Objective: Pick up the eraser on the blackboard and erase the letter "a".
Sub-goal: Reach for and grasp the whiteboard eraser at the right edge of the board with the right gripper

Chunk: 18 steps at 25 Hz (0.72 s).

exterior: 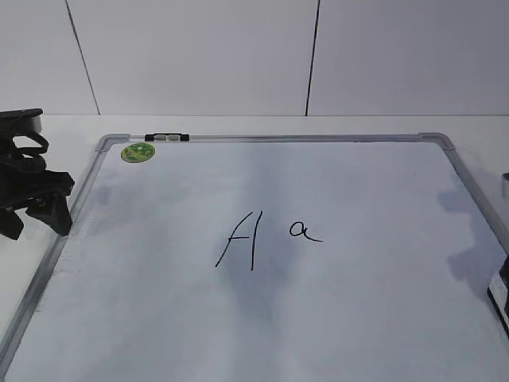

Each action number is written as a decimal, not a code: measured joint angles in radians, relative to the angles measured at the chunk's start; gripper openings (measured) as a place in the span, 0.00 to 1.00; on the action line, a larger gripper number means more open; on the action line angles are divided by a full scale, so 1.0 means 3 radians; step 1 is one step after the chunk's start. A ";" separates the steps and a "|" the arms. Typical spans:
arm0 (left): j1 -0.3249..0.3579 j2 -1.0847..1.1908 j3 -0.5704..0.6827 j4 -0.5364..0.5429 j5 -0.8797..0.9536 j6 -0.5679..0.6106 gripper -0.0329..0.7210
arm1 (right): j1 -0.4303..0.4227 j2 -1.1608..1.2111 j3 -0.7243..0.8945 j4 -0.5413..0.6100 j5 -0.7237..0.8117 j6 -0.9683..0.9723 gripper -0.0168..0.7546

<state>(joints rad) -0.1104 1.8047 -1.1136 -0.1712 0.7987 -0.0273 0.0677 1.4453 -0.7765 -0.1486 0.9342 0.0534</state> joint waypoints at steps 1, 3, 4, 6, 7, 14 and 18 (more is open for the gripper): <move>0.0000 0.0000 0.0000 0.0000 0.0000 0.0000 0.76 | 0.0000 0.0000 0.0041 0.0000 -0.0030 0.0003 0.88; 0.0000 0.0000 0.0000 0.0000 0.0000 0.0000 0.76 | 0.0000 0.0000 0.0125 0.0000 -0.0087 0.0023 0.88; 0.0000 0.0000 0.0000 0.0000 0.0000 0.0002 0.76 | 0.0000 0.0000 0.0151 0.0000 -0.0118 0.0023 0.88; 0.0000 0.0000 0.0000 0.0000 0.0000 0.0007 0.76 | 0.0000 0.0000 0.0166 0.0000 -0.0166 0.0037 0.88; 0.0000 0.0000 0.0000 0.0000 0.0000 0.0007 0.76 | 0.0000 0.0000 0.0166 0.0000 -0.0184 0.0036 0.88; 0.0000 0.0000 0.0000 0.0000 -0.0002 0.0007 0.76 | 0.0000 0.0110 0.0166 0.0006 -0.0257 0.0143 0.88; 0.0000 0.0000 0.0000 0.0000 -0.0002 0.0007 0.76 | 0.0000 0.0161 0.0174 0.0006 -0.0285 0.0163 0.88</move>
<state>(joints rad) -0.1104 1.8047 -1.1136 -0.1712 0.7980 -0.0251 0.0677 1.4937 -0.7243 -0.1468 0.8486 0.1024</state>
